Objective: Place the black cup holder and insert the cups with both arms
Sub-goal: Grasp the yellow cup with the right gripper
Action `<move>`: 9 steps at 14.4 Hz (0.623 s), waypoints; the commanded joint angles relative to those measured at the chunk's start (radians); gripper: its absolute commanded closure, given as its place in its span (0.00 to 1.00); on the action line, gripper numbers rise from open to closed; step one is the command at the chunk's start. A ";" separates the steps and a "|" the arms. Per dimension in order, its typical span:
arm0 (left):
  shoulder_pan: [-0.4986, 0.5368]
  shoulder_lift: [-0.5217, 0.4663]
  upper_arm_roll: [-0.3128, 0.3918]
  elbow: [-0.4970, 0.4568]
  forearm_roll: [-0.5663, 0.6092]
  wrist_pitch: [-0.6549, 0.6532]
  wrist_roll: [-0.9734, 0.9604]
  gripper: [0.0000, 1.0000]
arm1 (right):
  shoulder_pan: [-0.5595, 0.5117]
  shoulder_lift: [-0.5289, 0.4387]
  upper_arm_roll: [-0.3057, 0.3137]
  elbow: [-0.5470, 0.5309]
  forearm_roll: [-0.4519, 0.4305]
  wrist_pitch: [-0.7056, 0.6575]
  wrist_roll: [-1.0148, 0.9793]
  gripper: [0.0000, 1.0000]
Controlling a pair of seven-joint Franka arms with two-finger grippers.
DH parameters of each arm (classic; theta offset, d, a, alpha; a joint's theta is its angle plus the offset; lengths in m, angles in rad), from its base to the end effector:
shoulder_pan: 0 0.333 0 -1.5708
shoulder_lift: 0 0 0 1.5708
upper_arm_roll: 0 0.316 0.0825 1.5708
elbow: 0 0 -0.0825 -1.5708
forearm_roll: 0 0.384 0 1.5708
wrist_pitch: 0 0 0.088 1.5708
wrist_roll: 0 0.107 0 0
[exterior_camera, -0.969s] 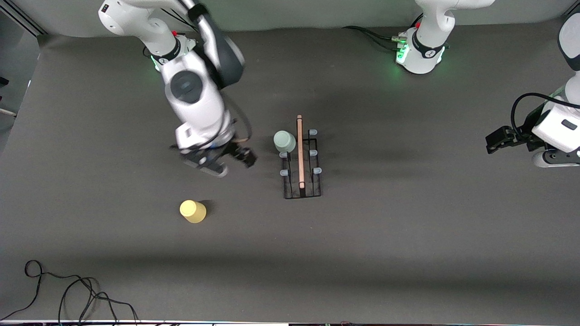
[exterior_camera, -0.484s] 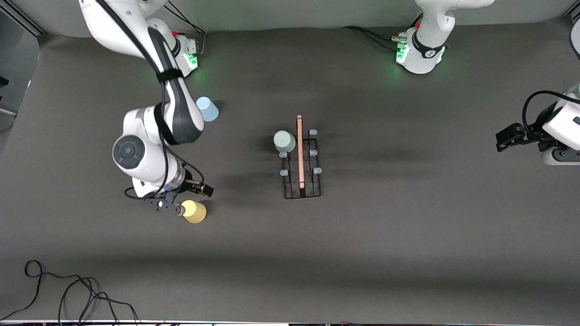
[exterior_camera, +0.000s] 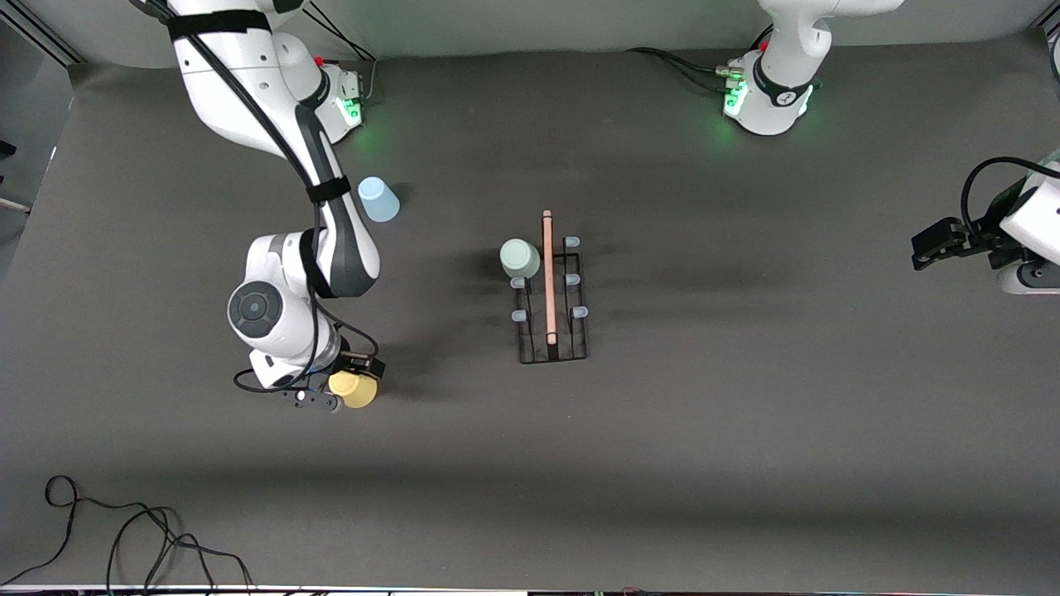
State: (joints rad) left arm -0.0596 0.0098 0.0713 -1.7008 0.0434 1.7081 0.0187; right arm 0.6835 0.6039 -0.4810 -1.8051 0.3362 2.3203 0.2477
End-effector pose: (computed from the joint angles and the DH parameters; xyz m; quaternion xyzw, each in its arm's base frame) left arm 0.5650 0.0105 0.5692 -0.9997 0.0065 0.0016 0.0218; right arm 0.6310 0.1600 0.2396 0.9947 -0.1023 0.0018 0.0111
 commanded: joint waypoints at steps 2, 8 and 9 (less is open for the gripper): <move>0.007 -0.007 0.002 0.000 0.000 -0.010 0.000 0.00 | -0.018 0.022 0.002 0.015 0.047 0.036 -0.071 0.00; 0.009 -0.007 0.002 -0.016 0.000 0.005 0.003 0.00 | -0.028 0.053 0.010 0.016 0.081 0.083 -0.102 0.60; 0.009 -0.008 0.002 -0.016 0.000 0.013 0.007 0.00 | -0.030 0.048 0.010 0.018 0.083 0.076 -0.119 0.92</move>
State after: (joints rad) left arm -0.0505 0.0118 0.0731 -1.7074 0.0434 1.7098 0.0188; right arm 0.6664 0.6474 -0.4782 -1.8020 0.3889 2.3985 0.1827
